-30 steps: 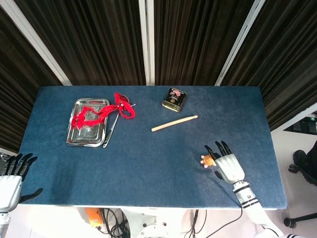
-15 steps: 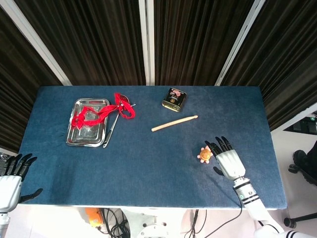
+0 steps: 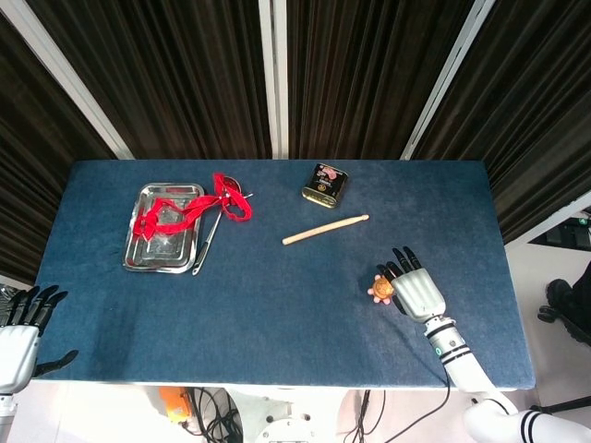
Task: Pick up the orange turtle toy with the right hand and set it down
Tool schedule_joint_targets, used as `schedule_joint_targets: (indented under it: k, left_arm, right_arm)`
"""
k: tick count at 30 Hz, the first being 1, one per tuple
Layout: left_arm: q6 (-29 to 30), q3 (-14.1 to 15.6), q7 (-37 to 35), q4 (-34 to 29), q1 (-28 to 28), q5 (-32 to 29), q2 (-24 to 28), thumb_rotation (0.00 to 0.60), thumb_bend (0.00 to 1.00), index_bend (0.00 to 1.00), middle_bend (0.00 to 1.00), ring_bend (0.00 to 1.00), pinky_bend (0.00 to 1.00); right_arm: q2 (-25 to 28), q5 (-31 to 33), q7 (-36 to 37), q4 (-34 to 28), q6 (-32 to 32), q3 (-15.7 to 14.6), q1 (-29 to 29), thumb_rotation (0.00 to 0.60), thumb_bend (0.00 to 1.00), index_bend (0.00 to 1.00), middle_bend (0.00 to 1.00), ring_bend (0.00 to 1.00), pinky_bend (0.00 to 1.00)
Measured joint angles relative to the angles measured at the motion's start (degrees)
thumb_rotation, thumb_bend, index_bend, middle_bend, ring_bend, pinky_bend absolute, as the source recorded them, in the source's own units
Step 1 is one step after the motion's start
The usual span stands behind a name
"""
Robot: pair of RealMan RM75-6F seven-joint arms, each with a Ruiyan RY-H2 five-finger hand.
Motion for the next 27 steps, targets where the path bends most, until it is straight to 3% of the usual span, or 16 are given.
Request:
schedule_joint_targets:
  k: [9, 13, 16, 19, 21, 24, 27]
  left_arm:
    - [-0.4, 0.0, -0.6, 0.5, 0.0, -0.4, -0.1, 0.6, 0.08, 0.15, 0.09, 0.0, 0.0]
    - [-0.7, 0.1, -1.0, 0.8, -0.1, -0.4, -0.1, 0.6, 0.08, 0.15, 0.09, 0.0, 0.0]
    - [-0.8, 0.2, -1.4, 1.0, -0.1, -0.5, -0.2, 0.6, 0.08, 0.15, 0.09, 0.0, 0.0]
    - [-0.9, 0.2, -1.6, 1.2, -0.1, -0.6, -0.2, 0.6, 0.08, 0.15, 0.09, 0.0, 0.0]
    - [-0.8, 0.2, -1.7, 1.3, -0.1, -0.5, -0.2, 0.6, 0.08, 0.15, 0.09, 0.0, 0.0]
    - [-0.8, 0.2, -1.7, 1.3, -0.1, -0.5, -0.2, 0.6, 0.08, 0.15, 0.09, 0.0, 0.0]
    - [-0.8, 0.2, -1.7, 1.3, -0.1, -0.5, -0.2, 0.6, 0.08, 0.15, 0.09, 0.0, 0.0]
  right_arm:
    - [-0.9, -0.9, 0.5, 1.2, -0.9, -1.3, 0.9, 0.6, 0.32, 0.27, 0.25, 0.0, 0.0]
    - [-1.1, -1.0, 0.6, 1.6, -1.0, -1.7, 1.0, 0.6, 0.33, 0.32, 0.31, 0.0, 0.0]
    - [-1.4, -1.3, 0.7, 1.9, -0.6, -1.7, 1.1, 0.6, 0.33, 0.45, 0.42, 0.04, 0.0]
    - [-2.1, -2.0, 1.1, 2.8, 0.2, -1.8, 1.1, 0.6, 0.33, 0.63, 0.57, 0.15, 0.0]
    - [-2.7, -2.6, 1.3, 3.7, 0.9, -1.9, 1.1, 0.6, 0.34, 0.8, 0.71, 0.27, 0.0]
    - [-3.8, -3.4, 1.8, 5.3, 1.8, -2.2, 1.0, 0.6, 0.39, 0.97, 0.85, 0.43, 0.0]
    - [-4.6, -4.3, 2.9, 6.6, 2.9, -2.6, 0.7, 0.6, 0.43, 1.0, 0.93, 0.51, 0.0]
